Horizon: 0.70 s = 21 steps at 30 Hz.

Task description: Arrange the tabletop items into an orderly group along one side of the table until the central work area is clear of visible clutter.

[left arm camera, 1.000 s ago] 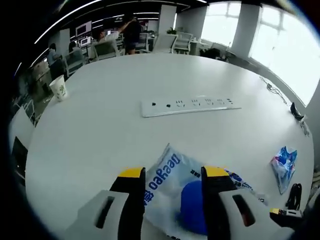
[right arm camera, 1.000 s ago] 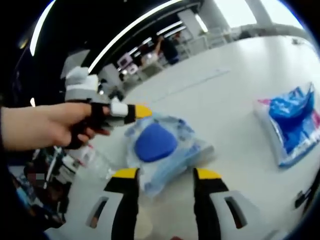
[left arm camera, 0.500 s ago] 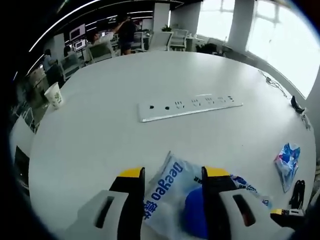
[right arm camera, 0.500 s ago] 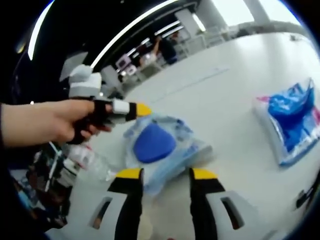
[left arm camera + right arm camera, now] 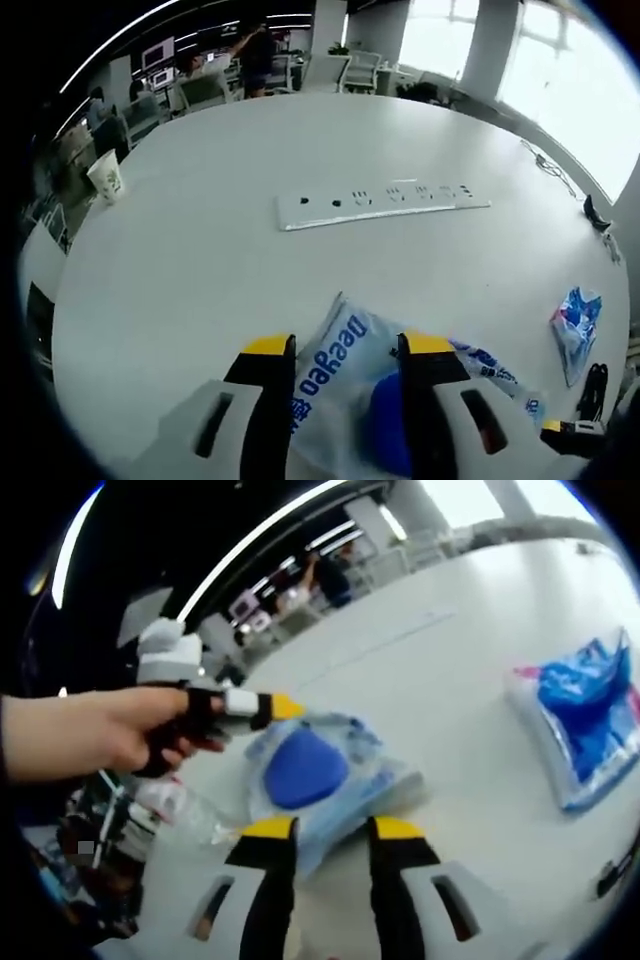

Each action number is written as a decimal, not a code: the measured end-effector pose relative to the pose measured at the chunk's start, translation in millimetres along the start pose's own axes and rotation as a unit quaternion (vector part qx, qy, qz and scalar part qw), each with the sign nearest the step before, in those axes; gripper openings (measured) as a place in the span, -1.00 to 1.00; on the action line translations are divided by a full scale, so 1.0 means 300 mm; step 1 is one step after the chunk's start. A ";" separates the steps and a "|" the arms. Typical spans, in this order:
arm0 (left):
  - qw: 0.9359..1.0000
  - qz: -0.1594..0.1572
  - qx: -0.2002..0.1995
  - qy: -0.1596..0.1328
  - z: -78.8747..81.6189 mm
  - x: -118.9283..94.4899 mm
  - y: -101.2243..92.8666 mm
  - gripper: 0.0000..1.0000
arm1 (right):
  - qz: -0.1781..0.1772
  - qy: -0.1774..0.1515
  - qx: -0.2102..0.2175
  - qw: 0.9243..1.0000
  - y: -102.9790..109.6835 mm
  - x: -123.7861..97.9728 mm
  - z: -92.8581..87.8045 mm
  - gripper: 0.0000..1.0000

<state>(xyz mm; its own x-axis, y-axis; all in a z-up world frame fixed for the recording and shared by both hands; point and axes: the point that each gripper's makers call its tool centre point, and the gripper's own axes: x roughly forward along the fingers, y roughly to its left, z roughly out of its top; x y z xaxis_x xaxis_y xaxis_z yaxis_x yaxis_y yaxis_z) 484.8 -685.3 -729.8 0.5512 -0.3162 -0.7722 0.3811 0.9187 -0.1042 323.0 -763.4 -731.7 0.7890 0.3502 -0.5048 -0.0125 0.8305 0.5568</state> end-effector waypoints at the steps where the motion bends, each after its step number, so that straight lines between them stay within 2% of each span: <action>1: 1.000 0.001 0.001 0.001 -0.001 0.000 0.000 -0.22 | -0.001 0.000 0.001 1.000 -0.001 0.001 -0.001 -0.56; 8: 1.000 0.009 0.007 0.011 -0.015 0.005 0.015 -0.40 | -0.006 0.003 0.009 1.000 -0.016 0.001 0.001 -0.66; 16: 1.000 0.005 0.003 0.019 -0.032 0.017 0.019 -0.46 | -0.011 0.005 0.025 1.000 -0.040 0.001 0.007 -0.83; 19: 1.000 0.009 0.012 0.021 -0.032 0.015 0.025 -0.58 | -0.010 0.000 0.025 1.000 -0.042 -0.001 0.019 -0.89; 21: 1.000 0.008 0.001 0.024 -0.032 0.010 0.026 -0.67 | -0.011 -0.009 0.017 1.000 -0.043 -0.001 0.036 -1.00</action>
<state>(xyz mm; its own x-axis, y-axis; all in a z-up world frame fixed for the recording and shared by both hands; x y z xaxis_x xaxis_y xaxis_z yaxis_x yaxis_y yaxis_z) 482.2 -676.6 -738.9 0.5205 -0.2906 -0.8029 0.3741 0.9229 -0.0915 329.7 -778.9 -731.6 0.7999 0.3241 -0.5052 0.0250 0.8230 0.5675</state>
